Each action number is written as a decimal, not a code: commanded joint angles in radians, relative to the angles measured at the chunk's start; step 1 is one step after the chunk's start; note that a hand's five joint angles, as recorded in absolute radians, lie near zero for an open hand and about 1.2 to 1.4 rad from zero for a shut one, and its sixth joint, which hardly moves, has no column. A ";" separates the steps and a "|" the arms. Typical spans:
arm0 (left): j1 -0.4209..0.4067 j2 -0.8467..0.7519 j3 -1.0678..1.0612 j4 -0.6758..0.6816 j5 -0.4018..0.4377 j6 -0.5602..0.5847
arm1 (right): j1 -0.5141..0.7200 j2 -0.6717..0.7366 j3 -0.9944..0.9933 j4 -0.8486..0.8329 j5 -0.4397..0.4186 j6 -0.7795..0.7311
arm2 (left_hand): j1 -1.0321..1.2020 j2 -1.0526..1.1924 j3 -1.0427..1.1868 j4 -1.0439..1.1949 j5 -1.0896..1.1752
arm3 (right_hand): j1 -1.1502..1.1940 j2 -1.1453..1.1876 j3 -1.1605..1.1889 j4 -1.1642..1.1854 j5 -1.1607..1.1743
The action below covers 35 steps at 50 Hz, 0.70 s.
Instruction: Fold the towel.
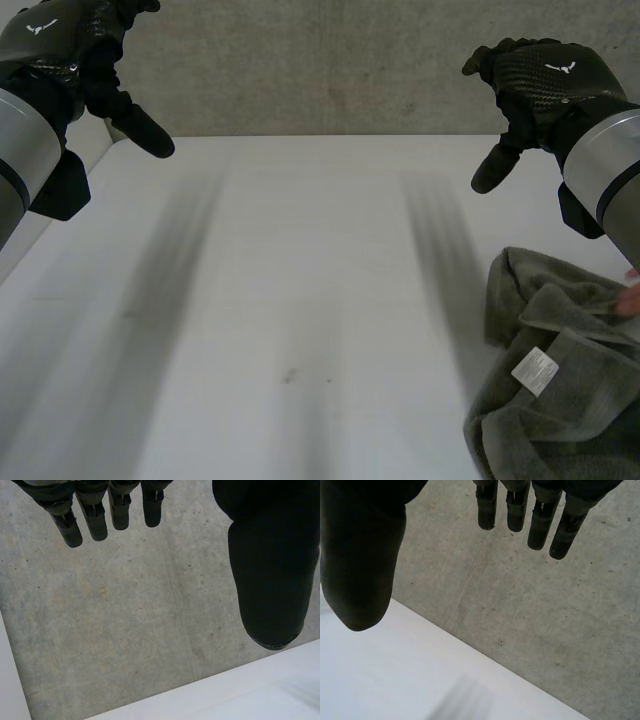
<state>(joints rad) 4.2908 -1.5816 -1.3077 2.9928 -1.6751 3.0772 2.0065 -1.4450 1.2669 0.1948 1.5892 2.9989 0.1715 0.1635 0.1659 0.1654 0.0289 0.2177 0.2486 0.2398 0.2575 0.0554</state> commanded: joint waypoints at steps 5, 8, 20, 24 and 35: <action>0.001 -0.001 -0.001 0.002 0.000 0.000 | 0.000 0.000 0.000 0.000 0.000 0.000 | 0.003 0.011 0.009 0.009 -0.029 | -0.043 -0.074 -0.065 -0.083 -0.055; 0.001 -0.001 -0.001 0.000 0.000 0.000 | 0.000 0.000 0.000 0.000 0.000 0.000 | 0.003 0.011 0.009 0.009 -0.029 | -0.043 -0.074 -0.065 -0.083 -0.055; 0.001 -0.001 -0.001 0.000 0.000 0.000 | -0.003 0.002 -0.007 0.006 0.003 -0.009 | 0.003 0.011 0.009 0.009 -0.029 | -0.043 -0.074 -0.065 -0.083 -0.055; 0.001 -0.001 -0.001 0.000 0.000 0.000 | -0.029 0.003 -0.020 0.034 0.008 -0.113 | 0.003 0.011 0.009 0.009 -0.029 | -0.043 -0.074 -0.065 -0.083 -0.055; 0.000 -0.018 -0.004 -0.003 0.003 0.003 | -0.097 0.031 0.005 0.187 0.020 -0.476 | 0.003 0.011 0.009 0.009 -0.029 | -0.043 -0.074 -0.065 -0.083 -0.055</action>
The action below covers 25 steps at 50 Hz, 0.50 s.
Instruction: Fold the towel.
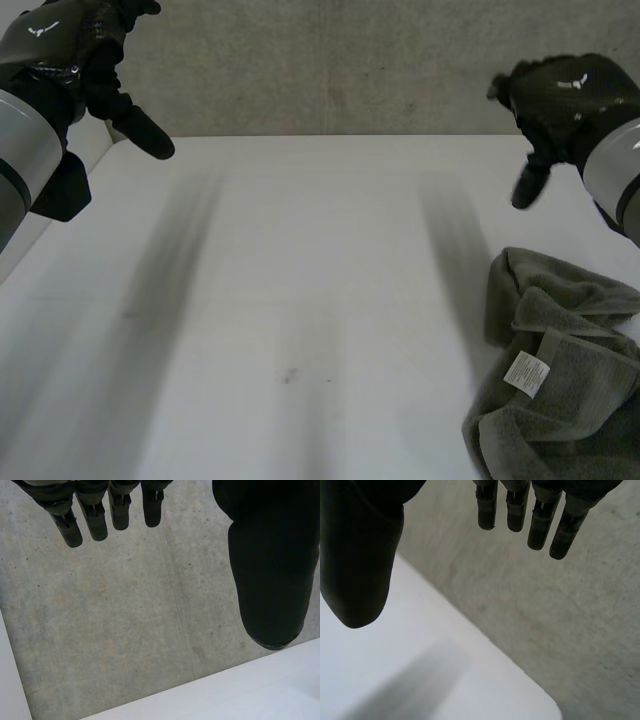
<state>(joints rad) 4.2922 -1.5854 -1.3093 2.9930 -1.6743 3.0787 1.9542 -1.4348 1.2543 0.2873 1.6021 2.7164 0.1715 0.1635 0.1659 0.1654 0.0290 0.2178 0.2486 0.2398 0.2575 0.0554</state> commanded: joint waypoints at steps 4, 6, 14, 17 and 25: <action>-0.003 -0.022 -0.004 -0.003 0.002 0.002 | -0.118 0.068 0.037 0.162 0.001 -0.202 | 0.003 0.011 0.009 0.009 -0.029 | -0.043 -0.074 -0.065 -0.083 -0.055; -0.003 -0.031 -0.004 -0.005 0.002 0.002 | -0.149 0.085 0.051 0.182 -0.004 -0.202 | 0.003 0.011 0.009 0.009 -0.029 | -0.043 -0.074 -0.065 -0.083 -0.055; -0.005 -0.045 -0.004 -0.003 0.002 0.003 | -0.231 0.169 0.146 0.205 -0.014 -0.207 | 0.003 0.011 0.009 0.009 -0.029 | -0.043 -0.074 -0.065 -0.083 -0.055; -0.011 -0.051 -0.008 -0.002 0.002 0.003 | -0.279 0.192 0.193 0.179 -0.030 -0.201 | 0.003 0.011 0.009 0.009 -0.029 | -0.043 -0.074 -0.065 -0.083 -0.055; -0.072 -0.122 -0.090 0.001 0.001 0.002 | -0.350 0.208 0.349 -0.046 -0.136 -0.190 | 0.003 0.011 0.009 0.009 -0.029 | -0.043 -0.074 -0.065 -0.083 -0.055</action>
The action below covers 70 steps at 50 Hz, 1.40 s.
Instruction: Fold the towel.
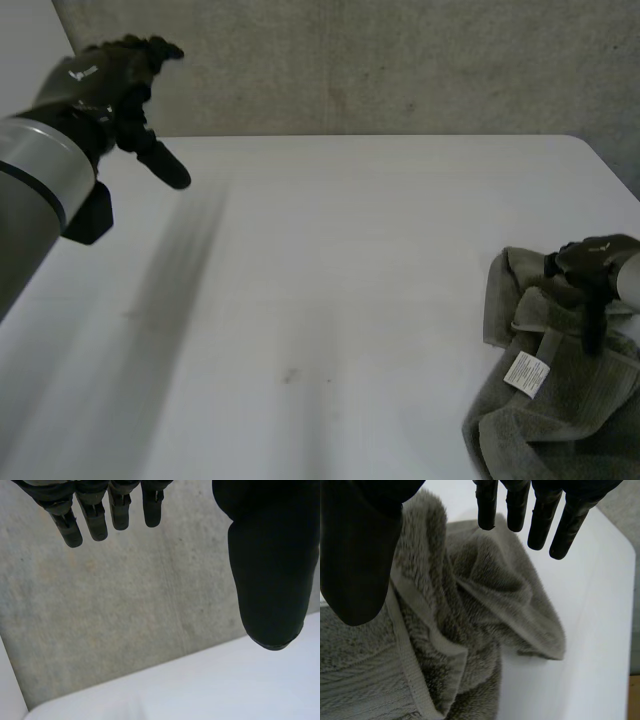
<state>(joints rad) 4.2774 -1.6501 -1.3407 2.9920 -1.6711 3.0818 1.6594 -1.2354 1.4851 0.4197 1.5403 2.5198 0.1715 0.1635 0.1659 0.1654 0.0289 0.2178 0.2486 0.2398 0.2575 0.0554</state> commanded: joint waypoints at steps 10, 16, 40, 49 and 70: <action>-0.160 -0.142 -0.192 0.122 -0.003 -0.002 | -0.064 0.030 0.185 -0.332 -0.080 0.005 | 0.003 0.011 0.009 0.009 -0.029 | 1.086 1.055 1.064 1.046 1.073; -0.186 -0.158 -0.278 0.267 0.002 0.000 | -0.043 0.013 0.127 -0.417 -0.081 0.010 | 0.003 0.011 0.009 0.009 -0.029 | 1.178 1.148 1.156 1.139 1.166; -0.051 -0.192 -0.290 0.351 0.016 0.048 | 0.545 0.134 -0.308 -0.473 -0.054 0.559 | 0.003 0.011 0.009 0.009 -0.029 | 1.178 1.148 1.156 1.139 1.166; 0.022 -0.183 -0.285 0.349 0.019 0.043 | 0.569 0.138 -0.286 -0.394 -0.061 0.594 | 0.003 0.011 0.009 0.009 -0.029 | 1.178 1.148 1.156 1.139 1.166; 0.007 -0.200 -0.296 0.351 0.020 0.049 | 0.517 0.142 -0.150 -0.331 -0.325 0.373 | 0.003 0.011 0.009 0.009 -0.029 | -0.043 -0.074 -0.065 -0.083 -0.055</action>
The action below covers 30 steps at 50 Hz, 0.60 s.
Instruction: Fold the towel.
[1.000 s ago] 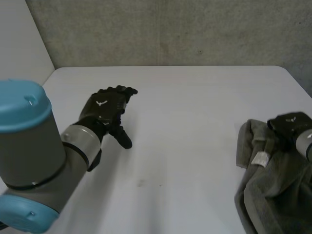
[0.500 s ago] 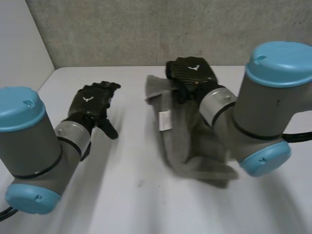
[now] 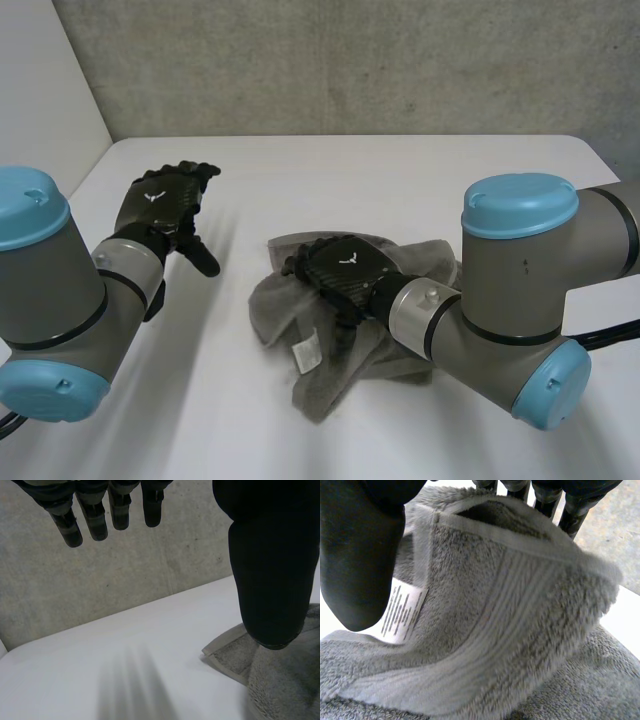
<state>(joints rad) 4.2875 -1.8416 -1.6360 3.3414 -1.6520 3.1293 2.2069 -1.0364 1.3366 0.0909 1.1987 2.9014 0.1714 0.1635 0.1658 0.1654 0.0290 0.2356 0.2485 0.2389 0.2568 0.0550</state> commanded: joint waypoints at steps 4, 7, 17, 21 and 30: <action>-0.003 -0.021 0.004 0.001 0.004 0.002 | -0.087 -0.097 0.009 0.010 0.108 -0.008 | 0.003 0.011 0.009 0.009 -0.029 | -0.061 -0.074 -0.064 -0.082 -0.055; -0.003 -0.042 0.010 0.001 0.020 0.003 | -0.096 -0.117 0.024 0.029 0.166 -0.004 | 0.003 0.011 0.009 0.009 -0.029 | -0.022 -0.035 -0.026 -0.044 -0.016; 0.017 -0.125 0.044 0.001 0.119 0.103 | -0.038 -0.155 0.023 0.030 0.200 0.064 | 0.004 0.012 0.010 0.010 -0.028 | -0.015 -0.028 -0.019 -0.037 -0.009; 0.035 -0.126 0.048 0.003 0.124 0.112 | 0.062 -0.148 -0.023 0.024 0.228 0.076 | 0.004 0.012 0.010 0.010 -0.028 | -0.010 -0.023 -0.013 -0.031 -0.004; 0.075 -0.136 0.042 -0.005 0.141 0.112 | 0.125 -0.065 -0.186 0.058 0.344 0.093 | 0.010 0.018 0.015 0.016 -0.022 | 0.005 -0.008 0.002 -0.016 0.011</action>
<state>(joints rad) 4.3483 -1.9719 -1.5850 3.3420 -1.5219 3.2444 2.3082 -1.1460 1.2381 0.1275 1.4816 2.9923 0.1715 0.1635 0.1658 0.1654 0.0290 0.2368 0.2486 0.2393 0.2569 0.0574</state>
